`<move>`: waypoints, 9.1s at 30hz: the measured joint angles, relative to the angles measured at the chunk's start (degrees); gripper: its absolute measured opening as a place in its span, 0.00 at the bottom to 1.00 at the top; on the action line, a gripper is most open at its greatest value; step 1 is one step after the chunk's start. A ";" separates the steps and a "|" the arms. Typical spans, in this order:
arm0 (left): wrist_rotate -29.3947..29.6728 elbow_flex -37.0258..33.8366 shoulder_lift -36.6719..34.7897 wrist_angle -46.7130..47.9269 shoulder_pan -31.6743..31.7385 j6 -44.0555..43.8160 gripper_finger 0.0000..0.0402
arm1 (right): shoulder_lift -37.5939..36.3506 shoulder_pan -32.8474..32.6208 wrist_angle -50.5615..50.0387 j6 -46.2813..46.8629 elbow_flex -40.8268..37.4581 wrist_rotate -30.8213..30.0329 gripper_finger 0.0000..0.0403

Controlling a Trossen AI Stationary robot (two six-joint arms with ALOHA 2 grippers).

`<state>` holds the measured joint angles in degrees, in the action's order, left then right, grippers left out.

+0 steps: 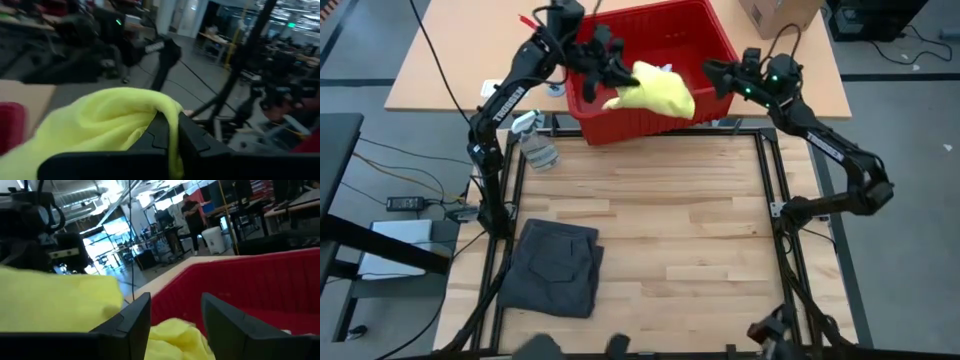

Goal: Fold Laundry from Bin
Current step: Fold the yellow shirt

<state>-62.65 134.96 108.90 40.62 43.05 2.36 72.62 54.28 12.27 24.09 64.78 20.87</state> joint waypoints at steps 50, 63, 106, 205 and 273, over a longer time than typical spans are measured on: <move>61.77 -9.86 -5.99 -0.98 -35.52 -10.29 0.02 | -14.82 -26.47 -51.88 -13.25 -0.08 -9.82 0.36; 56.95 -47.15 -5.25 -22.63 -41.23 -46.32 0.33 | -12.79 -26.14 -50.74 -12.59 -0.06 -16.80 0.36; 30.82 -41.64 -5.46 -4.11 8.46 -5.72 0.47 | 20.29 -5.67 -25.41 -5.65 1.72 -3.26 0.37; 60.50 -41.11 2.53 7.70 -22.71 2.75 0.01 | -13.32 -48.74 -48.52 14.79 -20.62 -18.32 0.44; 67.58 -54.27 7.37 -27.33 -32.01 -63.88 0.41 | 7.13 -15.40 -36.61 -9.29 -21.95 -5.45 0.40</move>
<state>4.93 80.68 116.27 13.29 11.03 -61.52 79.75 38.88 -24.33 14.79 42.84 15.42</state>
